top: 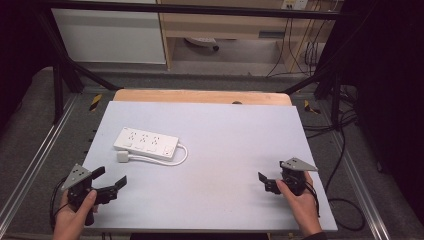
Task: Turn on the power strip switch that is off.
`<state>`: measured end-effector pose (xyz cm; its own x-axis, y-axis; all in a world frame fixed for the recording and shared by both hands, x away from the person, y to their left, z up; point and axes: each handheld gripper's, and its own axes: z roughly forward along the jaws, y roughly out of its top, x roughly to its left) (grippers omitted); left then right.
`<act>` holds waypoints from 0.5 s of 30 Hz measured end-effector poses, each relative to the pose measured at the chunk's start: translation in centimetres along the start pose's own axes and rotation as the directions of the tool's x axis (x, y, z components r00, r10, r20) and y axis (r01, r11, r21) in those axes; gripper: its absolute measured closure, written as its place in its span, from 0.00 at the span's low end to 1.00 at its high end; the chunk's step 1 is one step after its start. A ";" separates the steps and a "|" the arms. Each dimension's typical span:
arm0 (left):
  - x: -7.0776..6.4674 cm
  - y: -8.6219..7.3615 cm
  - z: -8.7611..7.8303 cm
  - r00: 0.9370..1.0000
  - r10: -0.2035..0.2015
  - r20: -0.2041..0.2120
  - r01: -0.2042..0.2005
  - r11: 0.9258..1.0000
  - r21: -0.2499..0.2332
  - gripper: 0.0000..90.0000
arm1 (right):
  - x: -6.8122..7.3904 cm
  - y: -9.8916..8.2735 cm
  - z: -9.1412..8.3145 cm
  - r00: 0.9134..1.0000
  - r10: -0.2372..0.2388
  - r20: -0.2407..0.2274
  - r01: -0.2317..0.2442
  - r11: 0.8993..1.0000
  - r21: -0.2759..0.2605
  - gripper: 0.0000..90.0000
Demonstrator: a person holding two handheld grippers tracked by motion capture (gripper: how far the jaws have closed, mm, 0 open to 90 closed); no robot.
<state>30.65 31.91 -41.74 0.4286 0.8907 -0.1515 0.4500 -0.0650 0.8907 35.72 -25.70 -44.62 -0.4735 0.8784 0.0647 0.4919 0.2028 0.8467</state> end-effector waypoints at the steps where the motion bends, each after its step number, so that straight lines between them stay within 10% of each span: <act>1: -0.1 0.0 0.0 1.000 0.004 -0.002 -0.004 1.000 0.002 0.10 | 0.0 0.0 0.0 1.000 0.000 0.000 0.000 1.000 0.000 0.06; 15: -0.3 -0.1 0.6 1.000 0.004 -0.004 -0.004 1.000 0.014 0.09 | 0.4 0.3 -0.3 1.000 -0.004 -0.011 0.004 1.000 -0.025 0.06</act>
<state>30.92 31.41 -42.04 0.4277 0.8920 -0.1463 0.4592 -0.0750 0.8851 35.47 -25.37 -44.20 -0.4833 0.8729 0.0668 0.4719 0.1955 0.8597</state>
